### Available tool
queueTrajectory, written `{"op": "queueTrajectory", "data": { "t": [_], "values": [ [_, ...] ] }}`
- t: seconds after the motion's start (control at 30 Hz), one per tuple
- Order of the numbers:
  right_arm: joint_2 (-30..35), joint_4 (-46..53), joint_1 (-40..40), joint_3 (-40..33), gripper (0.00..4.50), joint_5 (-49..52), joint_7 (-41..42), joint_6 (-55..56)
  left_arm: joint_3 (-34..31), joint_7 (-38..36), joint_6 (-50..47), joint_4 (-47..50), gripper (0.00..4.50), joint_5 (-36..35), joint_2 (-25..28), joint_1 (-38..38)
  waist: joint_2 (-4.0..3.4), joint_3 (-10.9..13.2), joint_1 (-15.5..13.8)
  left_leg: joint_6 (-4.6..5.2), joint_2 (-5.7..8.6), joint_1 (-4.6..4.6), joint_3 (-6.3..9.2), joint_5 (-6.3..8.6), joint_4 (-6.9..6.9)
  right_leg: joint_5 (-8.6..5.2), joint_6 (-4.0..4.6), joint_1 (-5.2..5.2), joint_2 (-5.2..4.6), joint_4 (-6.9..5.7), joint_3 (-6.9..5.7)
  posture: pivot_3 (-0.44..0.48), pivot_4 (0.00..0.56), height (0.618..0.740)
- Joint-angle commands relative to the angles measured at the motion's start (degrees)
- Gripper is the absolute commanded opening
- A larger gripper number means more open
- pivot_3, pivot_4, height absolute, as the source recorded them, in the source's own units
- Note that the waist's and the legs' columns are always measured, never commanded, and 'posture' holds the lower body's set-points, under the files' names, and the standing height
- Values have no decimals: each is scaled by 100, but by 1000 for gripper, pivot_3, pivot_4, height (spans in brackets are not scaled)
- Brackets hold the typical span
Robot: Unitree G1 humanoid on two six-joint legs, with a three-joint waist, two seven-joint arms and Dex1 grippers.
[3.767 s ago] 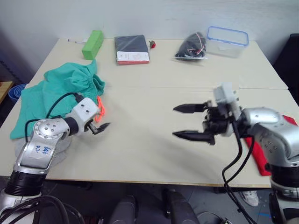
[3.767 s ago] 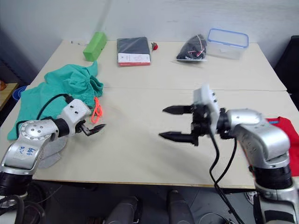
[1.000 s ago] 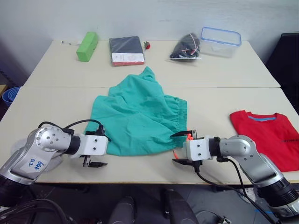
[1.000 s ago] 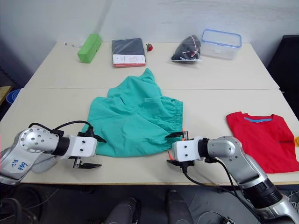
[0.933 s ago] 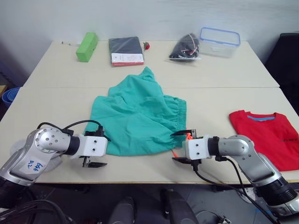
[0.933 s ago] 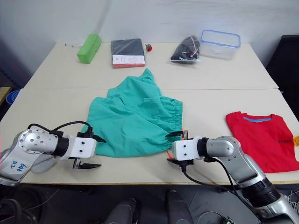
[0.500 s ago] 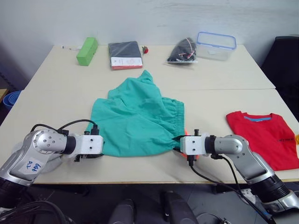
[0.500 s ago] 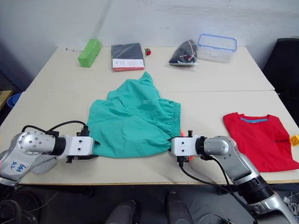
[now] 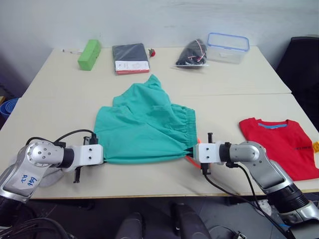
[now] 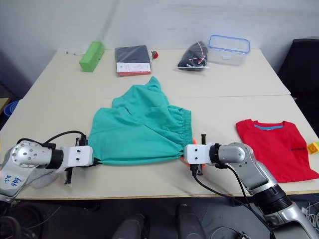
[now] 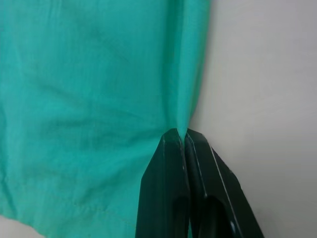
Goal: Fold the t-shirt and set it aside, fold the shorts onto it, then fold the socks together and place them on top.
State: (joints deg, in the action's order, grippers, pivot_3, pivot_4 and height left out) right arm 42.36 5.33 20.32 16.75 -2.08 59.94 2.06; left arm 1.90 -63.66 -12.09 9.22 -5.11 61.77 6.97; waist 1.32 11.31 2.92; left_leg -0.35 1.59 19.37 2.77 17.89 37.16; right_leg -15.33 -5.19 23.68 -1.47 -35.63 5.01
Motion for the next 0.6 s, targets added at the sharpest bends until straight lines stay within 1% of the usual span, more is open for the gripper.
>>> {"op": "queueTrajectory", "data": {
  "t": [0.03,0.13,0.2,0.23,0.3,0.4,0.47,0.6],
  "values": [
    [404,571,-202,-433,0,913,718,-519,-181,-636,-634,559,30,-418,476,-409,1,2,20,-7,-3,7,7,4,-1,-3,0,3,-1,1,2,0,150,740],
    [927,1133,-483,-606,0,1865,1497,-1358,-125,-1272,-521,1134,30,-420,1128,-1171,3,4,30,-15,-10,27,14,20,2,-17,6,15,-2,1,8,0,150,740],
    [1199,1386,-676,-681,0,2372,1912,-1618,-371,-1635,-622,1532,30,-700,1457,-1667,-1,6,28,-12,-17,29,22,33,-3,-26,12,16,-1,9,10,0,150,740],
    [1266,1463,-732,-710,0,2515,2016,-1695,-485,-1724,-662,1639,30,-801,1533,-1814,0,7,21,-13,-17,30,21,36,-2,-33,16,19,-1,6,10,0,150,740],
    [1316,1563,-814,-808,0,2784,2072,-1905,-694,-1788,-781,1746,30,-1028,1542,-1931,1,7,6,-10,-22,35,32,39,-4,-38,23,21,-1,9,-1,0,150,740],
    [1242,1608,-824,-922,0,2940,1954,-2056,-963,-1934,-928,1856,30,-1301,1564,-1892,2,11,-5,-10,-29,37,37,38,5,-41,28,17,3,5,-12,0,150,740],
    [1117,1403,-734,-899,0,2704,1766,-1890,-970,-1845,-747,1715,30,-1202,1478,-1731,1,12,-3,-9,-30,29,35,38,7,-44,31,6,3,5,-15,0,150,740],
    [966,1302,-685,-884,0,2526,1573,-1832,-694,-1497,-271,1212,30,-873,1102,-1276,-3,14,-1,-10,-28,20,24,37,8,-51,41,-1,5,7,-12,0,150,740]
  ]
}}
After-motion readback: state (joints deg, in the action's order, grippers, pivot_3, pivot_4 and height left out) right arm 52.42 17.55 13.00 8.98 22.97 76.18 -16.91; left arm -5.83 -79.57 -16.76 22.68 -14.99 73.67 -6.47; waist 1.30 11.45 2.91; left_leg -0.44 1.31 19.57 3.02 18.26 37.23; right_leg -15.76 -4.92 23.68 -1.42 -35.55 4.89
